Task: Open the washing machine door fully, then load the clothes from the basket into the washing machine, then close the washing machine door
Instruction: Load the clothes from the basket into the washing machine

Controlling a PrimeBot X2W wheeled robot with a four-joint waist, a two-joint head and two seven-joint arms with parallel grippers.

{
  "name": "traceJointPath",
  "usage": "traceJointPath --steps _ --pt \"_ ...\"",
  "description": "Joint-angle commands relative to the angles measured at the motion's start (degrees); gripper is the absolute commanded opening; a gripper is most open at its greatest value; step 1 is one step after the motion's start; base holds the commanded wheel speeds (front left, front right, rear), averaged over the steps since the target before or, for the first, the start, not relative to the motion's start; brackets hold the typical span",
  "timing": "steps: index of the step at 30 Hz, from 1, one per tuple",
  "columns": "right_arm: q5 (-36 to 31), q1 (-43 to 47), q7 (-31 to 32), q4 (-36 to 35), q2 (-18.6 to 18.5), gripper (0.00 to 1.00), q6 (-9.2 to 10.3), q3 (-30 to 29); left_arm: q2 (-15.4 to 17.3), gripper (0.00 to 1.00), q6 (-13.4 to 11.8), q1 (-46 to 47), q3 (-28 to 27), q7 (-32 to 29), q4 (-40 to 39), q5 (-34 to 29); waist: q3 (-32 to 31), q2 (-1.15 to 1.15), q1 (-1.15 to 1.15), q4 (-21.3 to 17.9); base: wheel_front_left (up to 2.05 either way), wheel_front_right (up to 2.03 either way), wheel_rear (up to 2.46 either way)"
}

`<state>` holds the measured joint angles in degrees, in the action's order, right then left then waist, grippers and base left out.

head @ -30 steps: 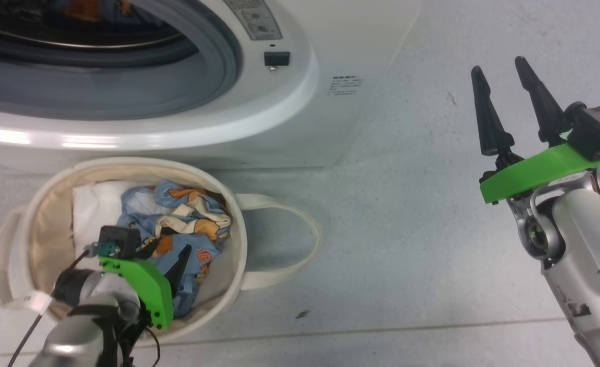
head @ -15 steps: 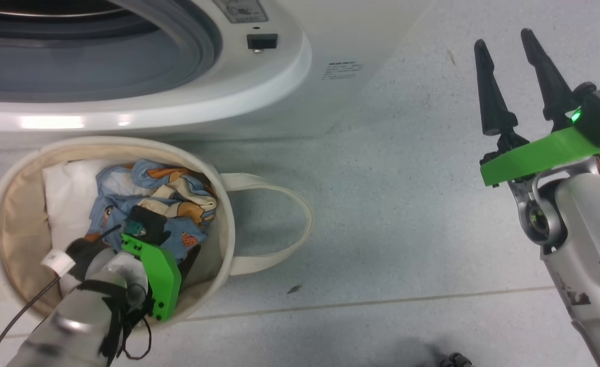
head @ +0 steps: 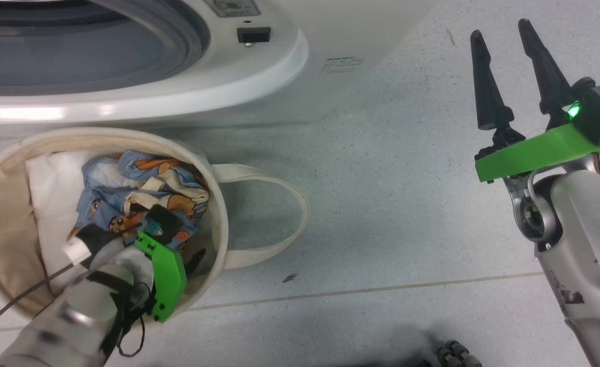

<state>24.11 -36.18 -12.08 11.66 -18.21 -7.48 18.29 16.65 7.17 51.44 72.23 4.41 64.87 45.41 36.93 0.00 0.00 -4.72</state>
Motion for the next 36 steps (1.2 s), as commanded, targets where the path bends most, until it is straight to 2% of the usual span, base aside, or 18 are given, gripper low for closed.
traceJointPath --steps 1,4,8,11,17,25,36 --pt "-0.7 0.5 0.2 -1.9 0.4 1.00 -0.01 0.2 2.1 1.00 0.3 -0.7 -0.2 -0.2 -0.3 -0.4 0.2 0.00 0.00 -0.1 0.00 0.00 0.00" --pt "-0.9 0.5 0.2 -2.1 0.6 1.00 -0.01 -0.1 2.1 1.00 0.3 0.2 -0.4 1.1 0.7 1.5 0.4 0.00 0.00 -0.2 0.00 0.00 0.00" --pt "-1.2 0.6 0.3 -2.6 0.7 1.00 -0.01 -0.5 1.4 1.00 -0.4 2.9 -3.4 6.2 5.5 4.1 1.1 0.00 0.00 -0.5 0.00 0.00 0.00" --pt "-1.6 0.8 0.7 -3.3 0.9 1.00 -0.01 -0.8 1.1 1.00 -1.8 4.4 -5.6 6.3 7.7 6.1 2.3 0.00 0.00 -0.8 0.00 0.00 0.00" --pt "-2.3 0.9 1.1 -4.5 1.2 1.00 -0.01 -1.4 1.1 1.00 -1.9 6.7 -6.1 7.4 8.6 6.5 4.1 0.00 0.00 -1.3 0.00 0.00 0.00" --pt "-3.2 1.2 1.9 -6.4 1.4 1.00 -0.01 -2.3 1.5 1.00 -1.8 8.4 -4.7 6.6 8.9 5.3 6.2 0.00 0.00 -2.2 0.00 0.00 0.00" --pt "-3.7 2.1 2.8 -8.2 1.9 1.00 -0.01 -3.0 2.5 1.00 -1.2 9.4 -3.1 2.5 9.1 4.5 7.6 0.00 0.00 -3.2 0.00 0.00 0.00"
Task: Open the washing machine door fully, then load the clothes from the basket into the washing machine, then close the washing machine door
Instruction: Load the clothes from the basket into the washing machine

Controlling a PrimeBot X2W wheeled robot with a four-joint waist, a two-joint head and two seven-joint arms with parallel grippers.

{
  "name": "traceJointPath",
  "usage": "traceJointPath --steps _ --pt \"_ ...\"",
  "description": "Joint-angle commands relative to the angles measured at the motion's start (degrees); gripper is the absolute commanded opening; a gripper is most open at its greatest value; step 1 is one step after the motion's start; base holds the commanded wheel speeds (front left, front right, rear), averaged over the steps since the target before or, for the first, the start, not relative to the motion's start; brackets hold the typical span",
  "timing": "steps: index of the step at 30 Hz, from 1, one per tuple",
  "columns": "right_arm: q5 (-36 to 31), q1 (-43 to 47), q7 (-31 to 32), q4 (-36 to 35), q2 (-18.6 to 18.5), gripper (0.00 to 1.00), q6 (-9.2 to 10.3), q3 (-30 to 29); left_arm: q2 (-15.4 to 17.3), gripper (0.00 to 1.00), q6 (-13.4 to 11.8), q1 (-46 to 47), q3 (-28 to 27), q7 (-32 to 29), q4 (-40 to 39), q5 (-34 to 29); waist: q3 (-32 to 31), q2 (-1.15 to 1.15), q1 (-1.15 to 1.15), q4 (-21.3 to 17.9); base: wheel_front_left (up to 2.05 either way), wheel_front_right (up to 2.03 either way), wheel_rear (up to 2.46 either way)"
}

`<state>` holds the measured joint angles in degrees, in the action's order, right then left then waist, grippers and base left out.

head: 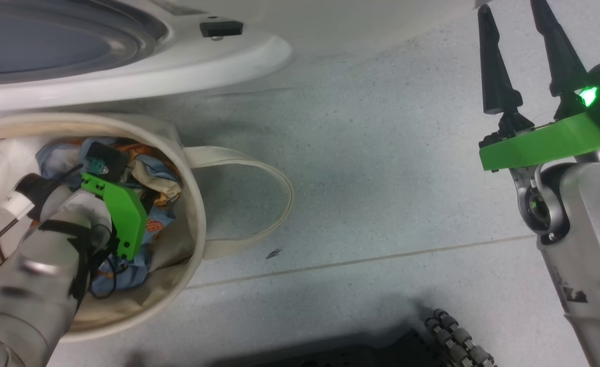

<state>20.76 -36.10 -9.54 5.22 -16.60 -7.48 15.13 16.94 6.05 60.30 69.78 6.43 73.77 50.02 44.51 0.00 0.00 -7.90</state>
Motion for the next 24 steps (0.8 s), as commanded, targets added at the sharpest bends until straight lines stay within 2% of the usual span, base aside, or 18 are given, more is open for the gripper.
traceJointPath --steps 1,6,14,19,20,21,24 --pt "-0.4 2.1 0.4 -1.9 0.2 1.00 -0.01 0.0 2.3 1.00 -0.2 0.8 -0.7 0.1 0.2 0.0 0.1 0.00 0.00 -0.1 0.00 0.00 0.00" --pt "-0.6 2.7 0.7 -2.7 0.2 1.00 -0.01 -0.5 2.6 1.00 -0.2 1.4 -0.9 -0.6 0.2 0.5 0.7 0.00 0.00 -0.6 0.00 0.00 0.00" --pt "-0.8 3.7 1.1 -4.0 0.3 1.00 -0.01 -1.2 2.8 1.00 -1.8 2.0 -2.2 -0.6 0.2 2.1 1.5 0.00 0.00 -0.9 0.01 0.01 0.01" --pt "-0.9 3.9 1.2 -4.1 0.6 1.00 -0.01 -1.3 2.7 1.00 -1.7 2.0 -2.7 -0.5 0.2 2.9 1.5 0.00 0.00 -0.8 0.00 0.00 0.00" --pt "-0.9 3.9 1.2 -4.1 0.7 1.00 -0.01 -1.2 2.7 0.12 -1.6 2.1 -2.8 -0.3 0.2 3.0 1.4 0.00 0.00 -0.8 0.00 0.00 0.00" --pt "-0.8 3.9 1.1 -4.0 0.7 1.00 -0.01 -1.2 2.6 0.00 -1.6 2.0 -2.9 -0.1 0.2 3.2 1.3 0.00 0.00 -0.8 0.00 0.00 0.00" --pt "-0.7 3.8 1.1 -3.8 0.5 1.00 -0.01 -1.2 2.2 0.00 -1.3 2.1 -3.4 0.7 0.2 3.8 1.1 0.00 0.00 -0.6 0.00 0.00 0.00"
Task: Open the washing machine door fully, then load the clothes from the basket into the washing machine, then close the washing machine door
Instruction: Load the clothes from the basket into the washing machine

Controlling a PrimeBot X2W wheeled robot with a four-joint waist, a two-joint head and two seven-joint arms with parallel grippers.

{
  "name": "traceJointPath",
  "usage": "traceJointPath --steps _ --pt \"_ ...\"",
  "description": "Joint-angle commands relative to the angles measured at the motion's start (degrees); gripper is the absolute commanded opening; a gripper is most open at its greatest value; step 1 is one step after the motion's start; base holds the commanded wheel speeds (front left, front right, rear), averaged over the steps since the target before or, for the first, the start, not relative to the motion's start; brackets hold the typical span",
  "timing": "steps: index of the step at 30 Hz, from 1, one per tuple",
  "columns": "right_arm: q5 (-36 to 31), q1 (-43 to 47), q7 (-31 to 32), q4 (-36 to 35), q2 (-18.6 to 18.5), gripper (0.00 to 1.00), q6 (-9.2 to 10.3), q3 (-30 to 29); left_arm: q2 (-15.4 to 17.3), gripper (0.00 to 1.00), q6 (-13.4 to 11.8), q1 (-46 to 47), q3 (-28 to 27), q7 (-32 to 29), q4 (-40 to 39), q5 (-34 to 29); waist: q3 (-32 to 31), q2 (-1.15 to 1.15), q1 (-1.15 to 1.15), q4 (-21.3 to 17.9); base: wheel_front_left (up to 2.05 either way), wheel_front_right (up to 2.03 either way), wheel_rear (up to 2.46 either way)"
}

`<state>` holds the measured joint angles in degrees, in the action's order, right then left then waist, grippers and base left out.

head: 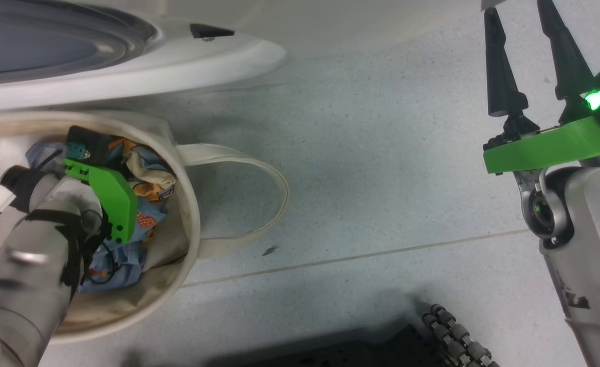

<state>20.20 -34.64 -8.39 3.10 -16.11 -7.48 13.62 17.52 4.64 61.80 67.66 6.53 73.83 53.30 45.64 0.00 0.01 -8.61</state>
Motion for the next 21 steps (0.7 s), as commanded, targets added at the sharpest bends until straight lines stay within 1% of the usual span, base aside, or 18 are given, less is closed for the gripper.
traceJointPath --steps 1,9,16,21 --pt "-0.1 2.3 -0.2 -1.6 0.0 1.00 -0.01 0.2 1.4 0.00 0.2 0.6 -1.5 0.9 0.1 0.7 -0.2 0.00 -0.01 0.2 0.00 0.00 0.00" --pt "0.9 2.1 -1.7 0.3 0.2 1.00 -0.01 0.6 0.4 0.00 1.4 -0.9 -2.3 3.5 0.1 2.1 -2.5 0.00 -0.01 1.4 0.00 0.00 0.00" --pt "2.9 1.5 -4.0 4.2 0.7 1.00 -0.01 2.3 -0.5 0.00 2.4 -3.2 -2.5 5.8 0.1 3.1 -6.2 0.00 -0.01 2.4 0.00 0.00 0.00" --pt "4.2 1.2 -5.2 6.6 1.0 1.00 -0.01 3.5 -0.8 0.00 2.7 -5.0 -2.9 7.1 -0.3 4.0 -9.0 0.00 -0.01 2.6 0.00 0.00 0.00"
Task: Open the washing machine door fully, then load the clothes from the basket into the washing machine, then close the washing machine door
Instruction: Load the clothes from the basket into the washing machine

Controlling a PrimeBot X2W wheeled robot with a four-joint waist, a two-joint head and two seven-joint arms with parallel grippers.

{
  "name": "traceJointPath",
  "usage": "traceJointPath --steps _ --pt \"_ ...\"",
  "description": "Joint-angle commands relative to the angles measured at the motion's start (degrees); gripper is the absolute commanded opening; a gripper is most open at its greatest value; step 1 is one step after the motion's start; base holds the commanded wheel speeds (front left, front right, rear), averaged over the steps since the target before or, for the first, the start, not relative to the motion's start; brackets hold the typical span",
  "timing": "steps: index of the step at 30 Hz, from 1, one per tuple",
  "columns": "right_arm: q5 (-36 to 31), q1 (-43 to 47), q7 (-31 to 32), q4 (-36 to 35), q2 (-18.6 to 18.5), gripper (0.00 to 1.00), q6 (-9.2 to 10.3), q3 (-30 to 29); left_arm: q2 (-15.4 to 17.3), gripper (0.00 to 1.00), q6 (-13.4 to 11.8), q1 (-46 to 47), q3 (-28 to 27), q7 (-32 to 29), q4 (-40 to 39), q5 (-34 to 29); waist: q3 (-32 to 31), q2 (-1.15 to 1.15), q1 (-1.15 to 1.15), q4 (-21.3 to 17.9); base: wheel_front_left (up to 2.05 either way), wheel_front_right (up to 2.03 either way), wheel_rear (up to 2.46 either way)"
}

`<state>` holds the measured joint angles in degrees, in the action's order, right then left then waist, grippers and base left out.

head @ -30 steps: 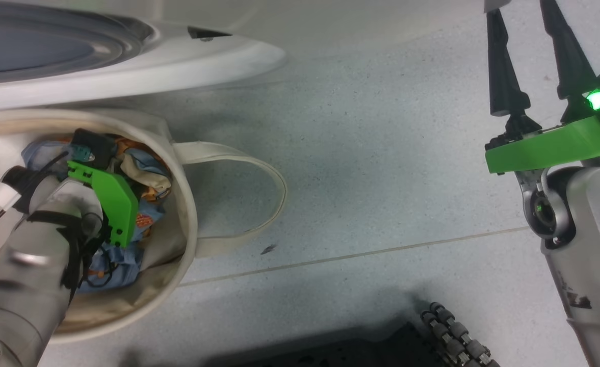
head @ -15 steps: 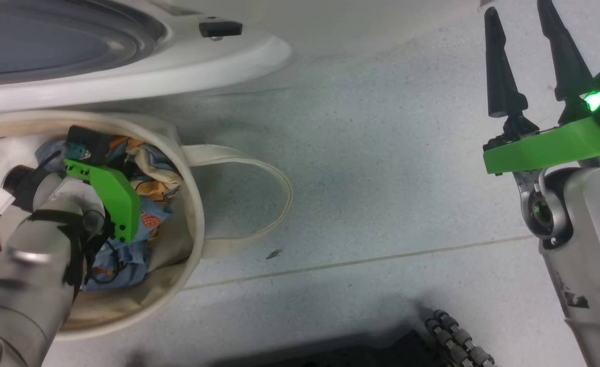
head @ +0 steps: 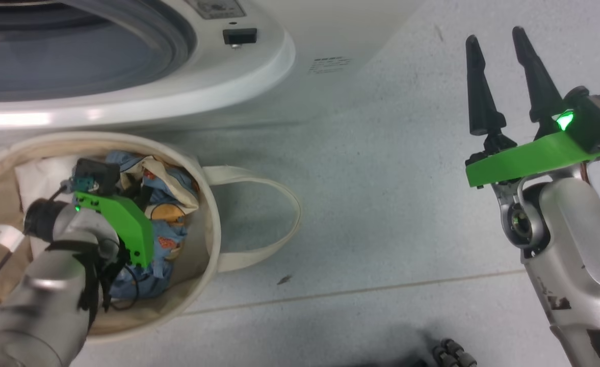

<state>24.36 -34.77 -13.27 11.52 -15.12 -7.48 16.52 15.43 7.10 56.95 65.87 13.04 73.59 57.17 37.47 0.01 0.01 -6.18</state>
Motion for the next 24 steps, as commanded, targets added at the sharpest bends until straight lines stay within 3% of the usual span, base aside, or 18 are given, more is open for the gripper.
traceJointPath --steps 1,11,24 --pt "0.3 1.3 -0.5 -1.2 0.1 1.00 -0.01 0.9 1.2 0.00 0.3 -0.6 -1.4 0.9 -0.4 0.5 -1.6 -0.01 -0.01 0.2 0.00 0.00 0.00" --pt "4.1 3.1 -1.7 4.0 0.1 1.00 -0.01 2.8 1.8 0.00 0.4 -6.9 -5.1 1.9 -8.8 1.1 -11.4 -0.01 -0.01 1.9 0.00 0.00 0.00" --pt "8.7 10.8 -1.7 5.6 -1.5 1.00 -0.01 2.8 2.2 0.00 0.1 -19.6 -25.9 2.0 -22.5 -9.2 -26.0 -0.01 -0.01 6.6 0.00 0.00 0.00"
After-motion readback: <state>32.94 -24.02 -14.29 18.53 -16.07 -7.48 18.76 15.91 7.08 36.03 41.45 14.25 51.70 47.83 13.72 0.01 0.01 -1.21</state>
